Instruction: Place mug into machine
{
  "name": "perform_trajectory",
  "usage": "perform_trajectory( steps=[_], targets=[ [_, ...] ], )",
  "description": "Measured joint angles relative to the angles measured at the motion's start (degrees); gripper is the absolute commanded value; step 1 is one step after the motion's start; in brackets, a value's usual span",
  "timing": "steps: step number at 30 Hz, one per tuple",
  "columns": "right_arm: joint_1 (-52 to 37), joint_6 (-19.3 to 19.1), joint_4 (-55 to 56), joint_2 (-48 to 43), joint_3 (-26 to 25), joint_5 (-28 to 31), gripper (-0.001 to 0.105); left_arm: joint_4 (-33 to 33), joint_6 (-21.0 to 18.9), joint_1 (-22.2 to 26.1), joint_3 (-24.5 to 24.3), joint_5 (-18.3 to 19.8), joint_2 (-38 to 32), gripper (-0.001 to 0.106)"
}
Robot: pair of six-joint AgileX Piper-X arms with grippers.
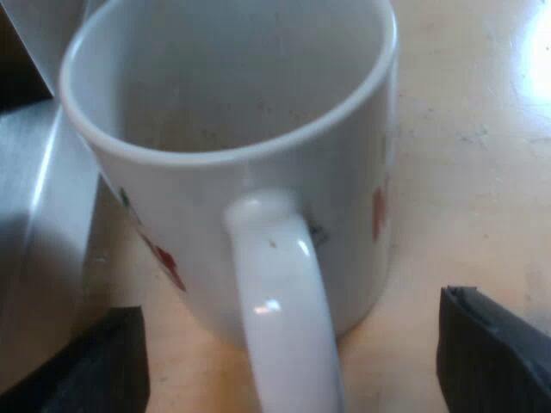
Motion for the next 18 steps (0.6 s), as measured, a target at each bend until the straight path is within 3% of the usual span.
perform_trajectory(
  steps=[3,5,10,14,18],
  targets=[
    [-0.67,0.00,2.18,0.69,-1.58,-0.61,0.070,0.00,0.00,0.00,0.00,0.00,0.00,0.081],
    [-1.09,0.00,3.61,0.71,-2.23,-0.64,0.063,0.00,0.00,0.00,0.00,0.00,0.00,0.081],
    [-1.42,-0.11,3.99,0.71,-2.75,0.42,0.024,-0.05,0.00,0.00,0.17,0.00,0.00,0.081],
    [-1.42,-0.46,4.83,0.71,-2.75,0.30,0.001,-0.29,0.00,0.00,1.54,0.00,0.00,0.081],
    [-1.48,-0.54,5.05,0.71,-2.86,-0.15,0.000,-0.29,0.00,0.00,3.94,0.00,0.00,0.081]
  ],
)
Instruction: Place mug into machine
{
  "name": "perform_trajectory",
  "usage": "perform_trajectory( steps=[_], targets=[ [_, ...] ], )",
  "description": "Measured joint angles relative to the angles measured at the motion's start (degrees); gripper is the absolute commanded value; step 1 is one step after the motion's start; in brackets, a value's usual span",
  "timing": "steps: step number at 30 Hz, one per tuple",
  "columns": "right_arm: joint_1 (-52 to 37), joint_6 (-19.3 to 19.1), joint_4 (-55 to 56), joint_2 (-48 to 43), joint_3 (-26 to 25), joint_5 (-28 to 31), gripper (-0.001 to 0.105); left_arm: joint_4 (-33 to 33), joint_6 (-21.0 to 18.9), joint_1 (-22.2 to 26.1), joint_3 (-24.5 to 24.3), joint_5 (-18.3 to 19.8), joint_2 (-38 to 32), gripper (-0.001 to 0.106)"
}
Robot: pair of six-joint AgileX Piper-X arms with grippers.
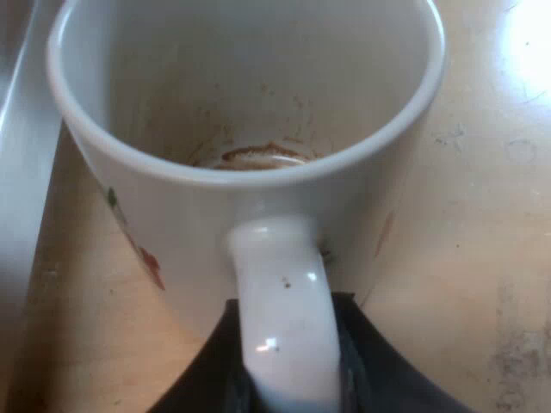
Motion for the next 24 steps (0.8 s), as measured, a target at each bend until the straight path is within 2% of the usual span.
perform_trajectory(
  steps=[6,11,17,24],
  targets=[
    [0.24,-0.11,1.20,-0.48,0.00,-0.28,0.000,0.22,0.00,0.00,1.30,0.38,0.00,0.081],
    [2.58,-2.45,8.06,-4.20,0.00,0.39,0.000,0.10,0.00,0.00,1.30,1.06,-2.33,0.081],
    [5.60,-3.14,17.81,-10.25,0.00,2.70,0.000,0.90,-0.35,0.00,1.30,1.21,-8.25,0.081],
    [5.83,-3.14,33.85,-22.60,0.11,2.73,0.000,7.90,-0.42,0.00,1.30,1.21,-17.32,0.081]
  ],
)
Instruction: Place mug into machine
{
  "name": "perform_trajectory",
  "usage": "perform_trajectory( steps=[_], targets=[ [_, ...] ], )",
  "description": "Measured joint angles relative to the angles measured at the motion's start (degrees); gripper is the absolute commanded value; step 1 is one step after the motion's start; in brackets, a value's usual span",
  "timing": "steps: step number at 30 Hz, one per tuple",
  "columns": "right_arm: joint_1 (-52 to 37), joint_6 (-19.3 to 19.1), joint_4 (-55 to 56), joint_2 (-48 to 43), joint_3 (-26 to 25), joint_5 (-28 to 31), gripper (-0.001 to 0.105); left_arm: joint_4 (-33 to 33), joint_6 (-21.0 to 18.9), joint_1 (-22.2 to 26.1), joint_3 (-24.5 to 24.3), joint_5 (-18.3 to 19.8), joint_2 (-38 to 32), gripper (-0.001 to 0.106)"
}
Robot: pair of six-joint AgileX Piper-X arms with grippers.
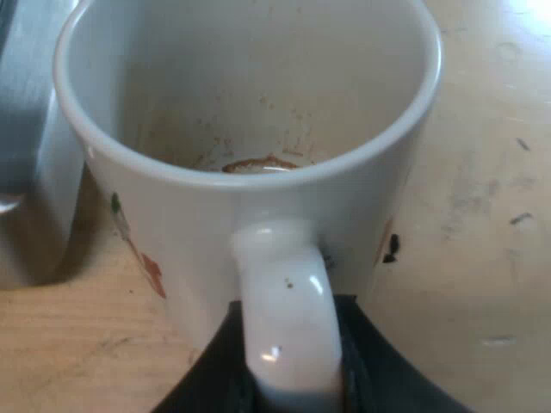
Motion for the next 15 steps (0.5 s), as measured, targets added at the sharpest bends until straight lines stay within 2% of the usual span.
perform_trajectory(
  steps=[5,10,15],
  targets=[
    [0.37,0.00,8.66,-9.45,0.00,-0.21,0.000,3.52,0.00,0.00,0.00,0.00,-4.06,0.081],
    [4.71,-0.10,20.24,-22.66,-0.12,-0.23,0.000,10.72,0.00,0.00,0.00,-1.28,-12.42,0.081],
    [8.74,-0.10,28.15,-28.01,-1.92,0.08,0.000,15.20,-0.75,0.00,0.00,-1.84,-18.08,0.081]
  ],
)
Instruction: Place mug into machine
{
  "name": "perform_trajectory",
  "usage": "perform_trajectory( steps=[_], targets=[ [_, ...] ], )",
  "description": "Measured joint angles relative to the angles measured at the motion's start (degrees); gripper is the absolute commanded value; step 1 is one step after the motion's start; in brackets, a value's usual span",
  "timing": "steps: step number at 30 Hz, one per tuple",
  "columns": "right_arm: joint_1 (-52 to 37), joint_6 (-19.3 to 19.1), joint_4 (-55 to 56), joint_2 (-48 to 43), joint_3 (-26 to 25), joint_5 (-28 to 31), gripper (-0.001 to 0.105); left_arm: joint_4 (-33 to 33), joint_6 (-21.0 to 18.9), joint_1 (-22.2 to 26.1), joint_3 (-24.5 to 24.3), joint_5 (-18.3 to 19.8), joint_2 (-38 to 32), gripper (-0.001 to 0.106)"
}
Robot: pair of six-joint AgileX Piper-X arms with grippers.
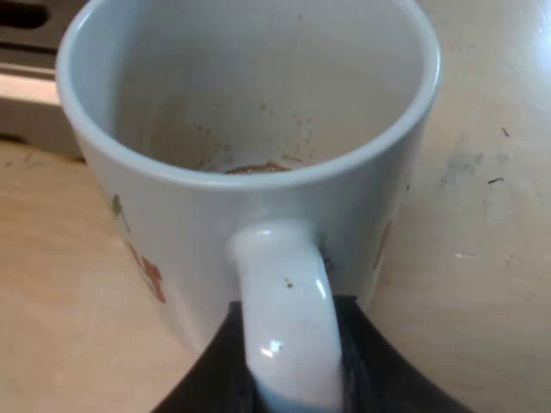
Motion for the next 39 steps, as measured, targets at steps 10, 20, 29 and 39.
perform_trajectory(
  steps=[10,20,29,39],
  targets=[
    [11.50,3.60,14.98,-7.52,-8.74,1.13,0.000,8.99,-0.26,0.00,0.00,-2.60,-9.72,0.081],
    [19.18,6.92,17.55,-7.52,-9.75,3.80,0.000,14.88,-0.46,0.00,0.00,-4.70,-13.98,0.081],
    [20.71,7.06,14.19,-3.16,-9.75,5.08,0.000,9.81,-0.55,0.00,2.94,-7.48,-13.98,0.081],
    [20.71,5.77,0.25,8.87,-9.75,4.93,0.000,2.12,-0.55,0.00,7.15,-7.53,-13.49,0.081]
  ],
)
